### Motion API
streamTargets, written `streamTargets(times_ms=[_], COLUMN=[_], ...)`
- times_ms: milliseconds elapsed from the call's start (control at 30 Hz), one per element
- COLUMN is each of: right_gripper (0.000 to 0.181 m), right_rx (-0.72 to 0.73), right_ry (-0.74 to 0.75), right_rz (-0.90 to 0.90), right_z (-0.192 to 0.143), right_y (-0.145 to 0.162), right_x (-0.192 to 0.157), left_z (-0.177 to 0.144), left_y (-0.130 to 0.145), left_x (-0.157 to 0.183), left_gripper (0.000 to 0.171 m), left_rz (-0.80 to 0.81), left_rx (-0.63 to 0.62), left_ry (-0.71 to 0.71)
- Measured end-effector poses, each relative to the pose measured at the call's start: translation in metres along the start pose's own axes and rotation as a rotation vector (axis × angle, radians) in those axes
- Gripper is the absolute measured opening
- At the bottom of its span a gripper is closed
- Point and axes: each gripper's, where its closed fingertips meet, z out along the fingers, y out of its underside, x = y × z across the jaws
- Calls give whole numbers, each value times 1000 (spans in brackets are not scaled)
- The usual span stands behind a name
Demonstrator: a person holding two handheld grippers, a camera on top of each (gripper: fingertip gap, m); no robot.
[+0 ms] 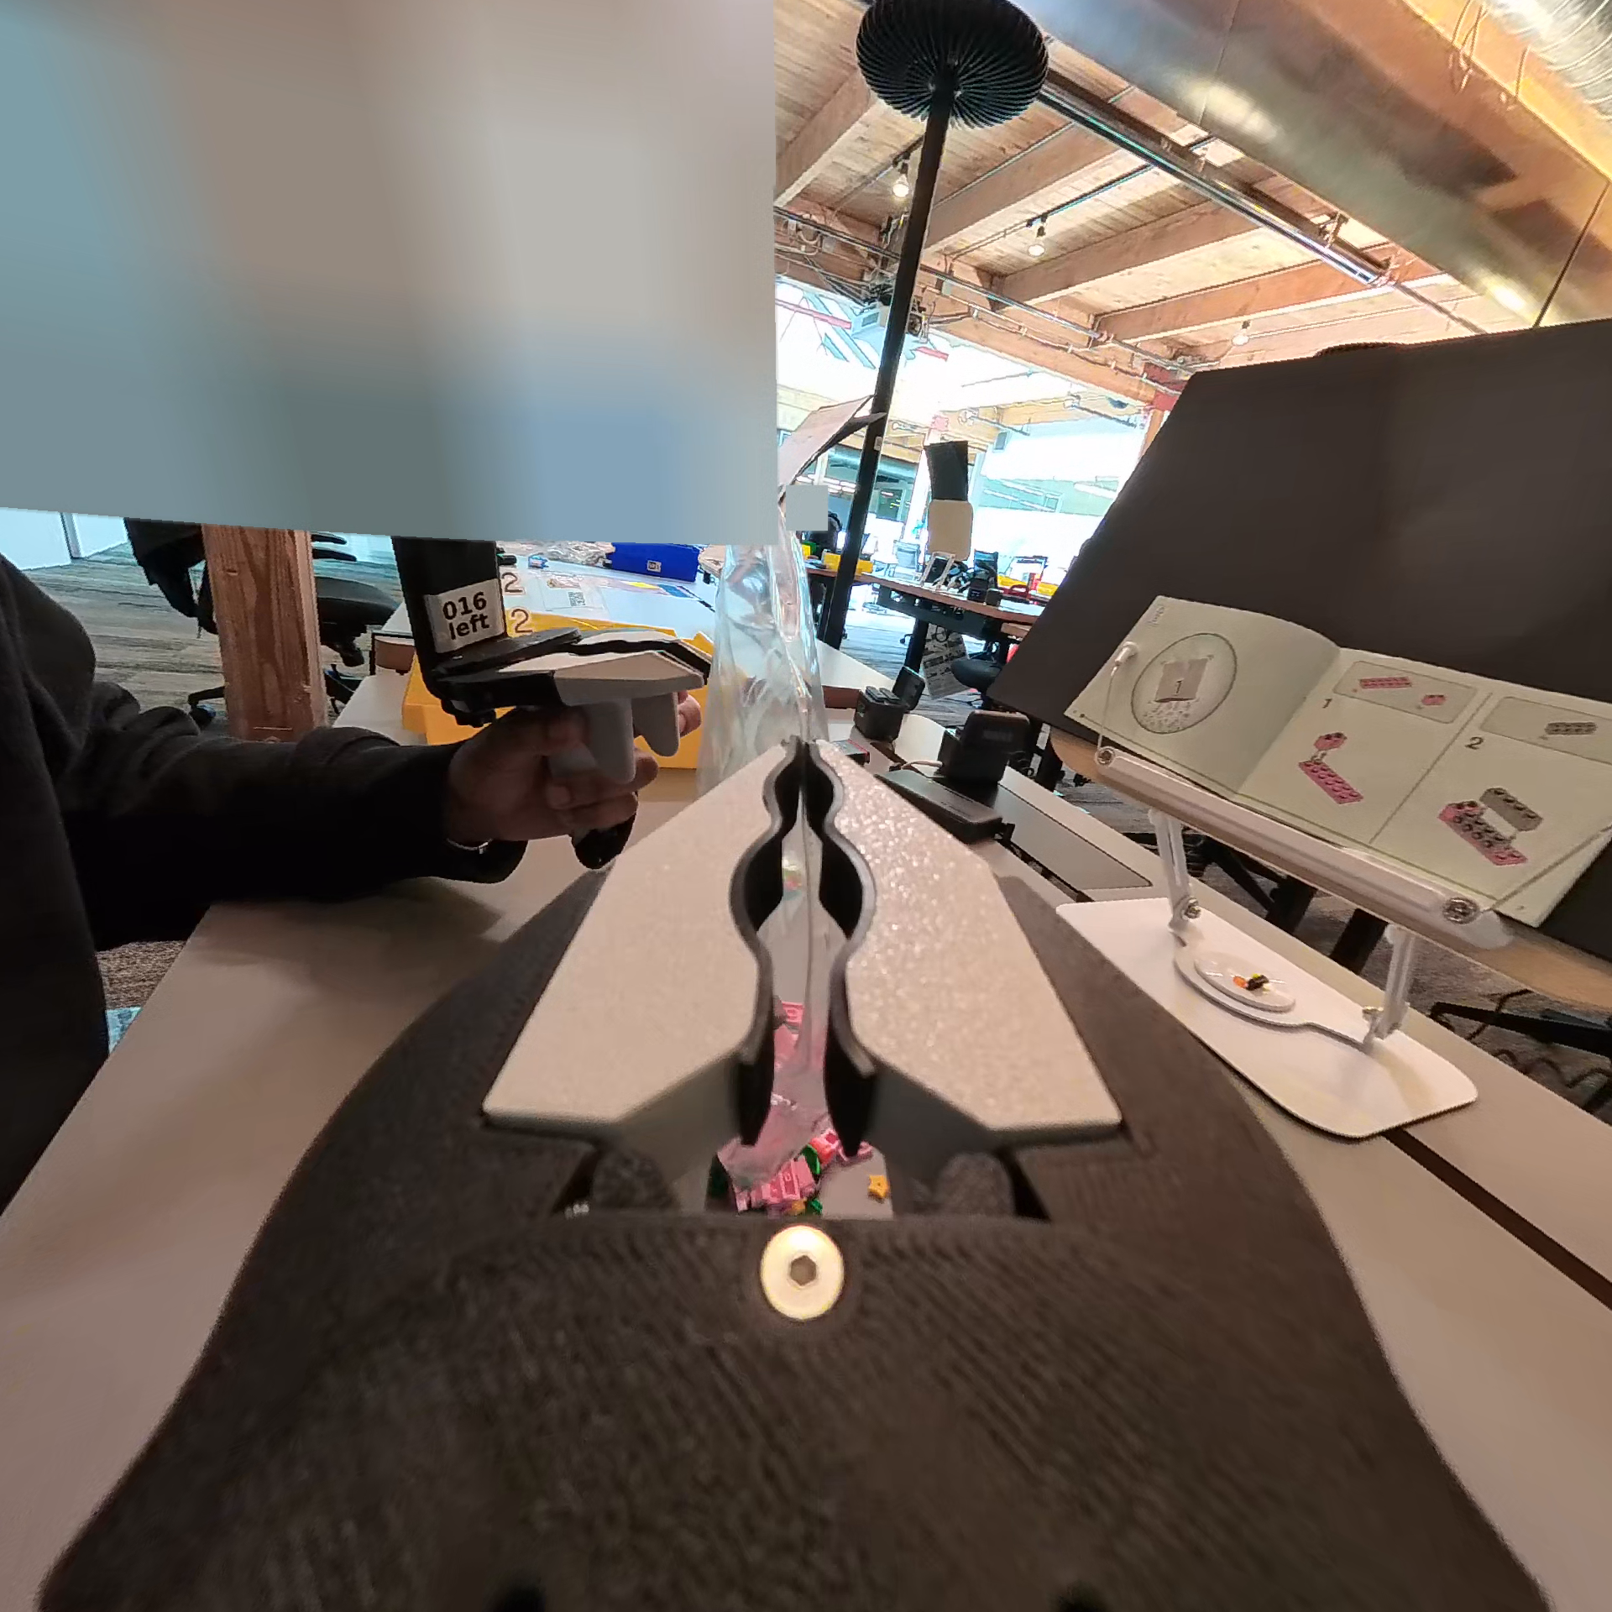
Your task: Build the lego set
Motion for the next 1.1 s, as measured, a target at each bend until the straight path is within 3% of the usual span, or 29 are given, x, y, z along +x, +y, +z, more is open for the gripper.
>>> streamTargets(times_ms=[167, 367, 433, 567, 633, 967, 1100], right_gripper=[0, 0, 0, 0, 0, 1, 1], right_rx=[-75, -36, -71, -56, -86, -65, -42], right_ry=[-2, -33, -67, -98, -123, -196, -193], right_rz=[24, 19, 52, 26, 25, 24, 28], right_z=[6, 7, 11, 14, 19, 22, 24], right_y=[15, 9, 16, 13, 19, 16, 13], right_x=[1, -7, -10, -21, -27, -43, -45], left_z=[1, 1, 1, 5, 8, 14, 17], left_y=[2, 2, 3, 9, 16, 36, 55], left_x=[0, -1, -1, 7, 13, 22, 28], left_gripper=[5, 11, 18, 51, 59, 63, 87], left_rz=[3, 8, 3, -28, -44, 31, 11], left_rx=[-7, -6, -8, -42, -85, -189, -287], left_ry=[0, -14, -16, 37, 67, 79, 101])
